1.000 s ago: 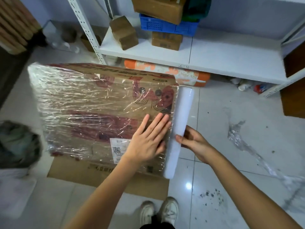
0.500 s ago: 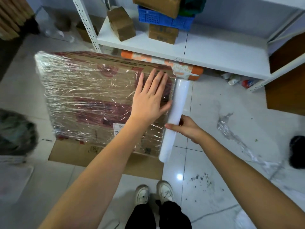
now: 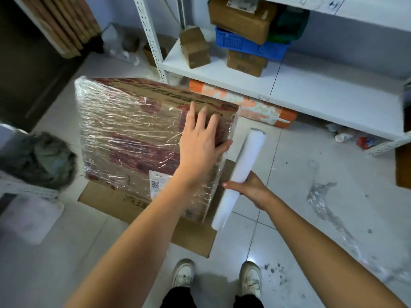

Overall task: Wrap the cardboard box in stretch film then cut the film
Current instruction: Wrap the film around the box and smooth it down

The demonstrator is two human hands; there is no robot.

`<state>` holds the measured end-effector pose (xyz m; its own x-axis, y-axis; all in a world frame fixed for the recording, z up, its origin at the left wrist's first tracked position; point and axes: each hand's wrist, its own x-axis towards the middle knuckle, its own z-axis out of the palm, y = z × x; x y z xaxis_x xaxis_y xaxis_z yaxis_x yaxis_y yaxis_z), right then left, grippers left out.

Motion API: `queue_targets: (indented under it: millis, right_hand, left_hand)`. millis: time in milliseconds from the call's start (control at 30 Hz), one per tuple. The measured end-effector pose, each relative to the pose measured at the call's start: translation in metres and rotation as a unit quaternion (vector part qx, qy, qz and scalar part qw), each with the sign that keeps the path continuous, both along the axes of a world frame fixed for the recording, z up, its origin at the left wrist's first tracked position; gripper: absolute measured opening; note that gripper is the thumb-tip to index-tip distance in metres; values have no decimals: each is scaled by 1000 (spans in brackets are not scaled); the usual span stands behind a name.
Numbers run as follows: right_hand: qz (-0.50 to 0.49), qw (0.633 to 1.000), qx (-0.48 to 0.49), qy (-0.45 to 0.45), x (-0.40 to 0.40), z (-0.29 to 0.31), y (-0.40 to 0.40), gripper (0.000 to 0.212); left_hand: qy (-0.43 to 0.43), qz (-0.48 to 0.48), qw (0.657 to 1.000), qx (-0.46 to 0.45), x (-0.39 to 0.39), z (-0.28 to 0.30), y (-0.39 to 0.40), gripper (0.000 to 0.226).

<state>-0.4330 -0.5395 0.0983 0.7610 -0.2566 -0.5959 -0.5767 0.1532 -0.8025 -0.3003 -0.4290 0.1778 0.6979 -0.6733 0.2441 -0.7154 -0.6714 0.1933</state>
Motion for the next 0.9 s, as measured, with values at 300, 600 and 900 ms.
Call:
queue_targets:
  millis: [300, 600, 900]
  right_hand:
    - [159, 984, 42, 67, -18, -20, -11, 74]
    - [189, 982, -1, -8, -19, -30, 2, 58]
    - [271, 958, -89, 38, -24, -30, 15, 50]
  left_hand:
    - [30, 51, 998, 7, -33, 6, 25, 65]
    - [-17, 41, 994, -97, -64, -20, 69, 58]
    - [-41, 70, 984, -159, -113, -61, 116, 49]
